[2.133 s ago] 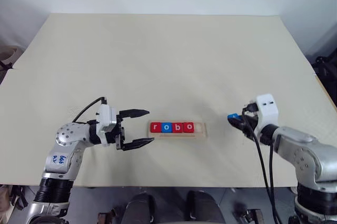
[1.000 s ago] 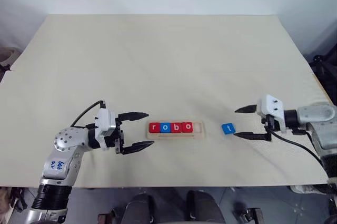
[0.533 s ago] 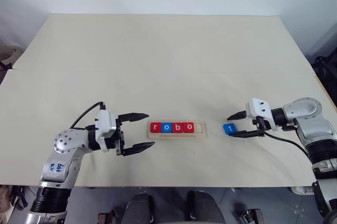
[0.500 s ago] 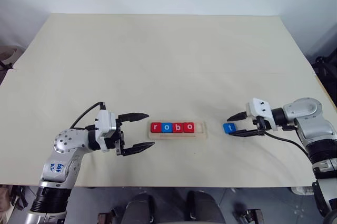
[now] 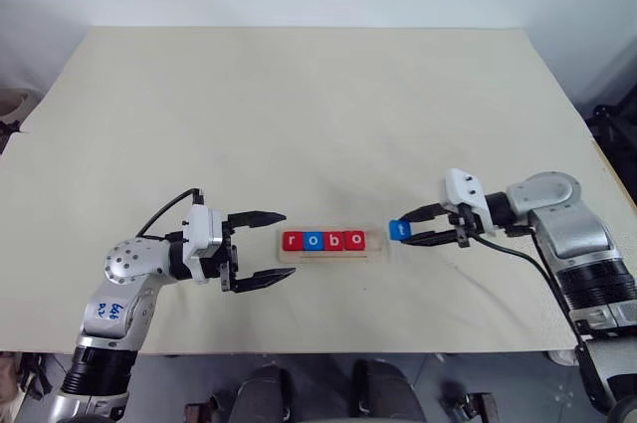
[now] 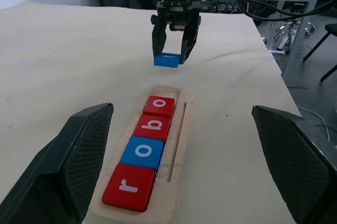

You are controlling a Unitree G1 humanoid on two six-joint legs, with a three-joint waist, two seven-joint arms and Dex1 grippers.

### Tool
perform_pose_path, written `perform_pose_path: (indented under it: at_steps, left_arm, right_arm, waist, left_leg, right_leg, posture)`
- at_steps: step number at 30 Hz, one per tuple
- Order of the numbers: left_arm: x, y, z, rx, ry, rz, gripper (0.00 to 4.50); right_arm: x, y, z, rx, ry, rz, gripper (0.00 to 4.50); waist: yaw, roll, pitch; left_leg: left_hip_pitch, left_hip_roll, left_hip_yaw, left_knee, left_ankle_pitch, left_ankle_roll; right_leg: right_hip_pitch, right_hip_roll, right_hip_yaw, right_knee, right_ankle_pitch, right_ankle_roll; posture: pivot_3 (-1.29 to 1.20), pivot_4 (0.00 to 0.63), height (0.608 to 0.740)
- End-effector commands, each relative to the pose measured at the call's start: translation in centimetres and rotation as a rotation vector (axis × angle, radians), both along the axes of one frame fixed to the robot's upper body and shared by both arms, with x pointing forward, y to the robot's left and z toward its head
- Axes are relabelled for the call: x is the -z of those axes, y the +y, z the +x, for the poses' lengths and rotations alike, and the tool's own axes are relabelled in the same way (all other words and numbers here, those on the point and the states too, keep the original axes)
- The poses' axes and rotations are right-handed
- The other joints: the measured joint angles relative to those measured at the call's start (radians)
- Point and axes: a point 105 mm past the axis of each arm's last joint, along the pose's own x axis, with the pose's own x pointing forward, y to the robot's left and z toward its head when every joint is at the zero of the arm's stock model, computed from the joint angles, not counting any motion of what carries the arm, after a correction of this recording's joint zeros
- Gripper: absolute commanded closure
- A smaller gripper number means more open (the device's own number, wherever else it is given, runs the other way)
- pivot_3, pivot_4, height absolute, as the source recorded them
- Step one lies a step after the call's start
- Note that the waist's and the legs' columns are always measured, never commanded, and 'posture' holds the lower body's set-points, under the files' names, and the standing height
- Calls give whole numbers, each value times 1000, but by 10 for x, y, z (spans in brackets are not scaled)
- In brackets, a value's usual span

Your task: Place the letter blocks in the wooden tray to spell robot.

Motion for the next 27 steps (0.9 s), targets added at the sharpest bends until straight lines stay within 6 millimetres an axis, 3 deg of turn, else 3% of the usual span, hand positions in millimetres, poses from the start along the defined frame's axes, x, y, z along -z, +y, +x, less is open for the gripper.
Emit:
perform_pose_path:
  at_steps: [1, 16, 25, 27]
  left_arm:
    - [-4, -1, -2, 8, -22, -13, 0]
    - [-4, 1, -4, -14, -22, -17, 0]
    - [-4, 1, -3, -19, -23, -20, 0]
    - [-4, 1, -3, -19, -24, -19, 0]
  right_arm:
    - [-3, 10, -1, -15, -24, -15, 3043]
    - [6, 21, 5, -12, -15, -45, 3043]
    - [-7, 17, 5, -15, -37, -33, 52]
    - [-11, 15, 5, -7, -38, -26, 19]
  waist:
    - [2, 0, 0]
    - [-3, 0, 0]
    - [-3, 0, 0]
    - [-3, 0, 0]
  left_leg:
    - [0, 0, 0, 0, 0, 0]
    - [0, 0, 0, 0, 0, 0]
    - [0, 0, 0, 0, 0, 0]
    - [0, 0, 0, 0, 0, 0]
  right_leg:
    - [0, -1, 0, 0, 0, 0]
    - [0, 1, 0, 0, 0, 0]
    - [0, 0, 0, 0, 0, 0]
    - [0, 0, 0, 0, 0, 0]
  posture:
    - [0, 150, 740]
    - [0, 150, 740]
    - [0, 150, 740]
    - [0, 150, 740]
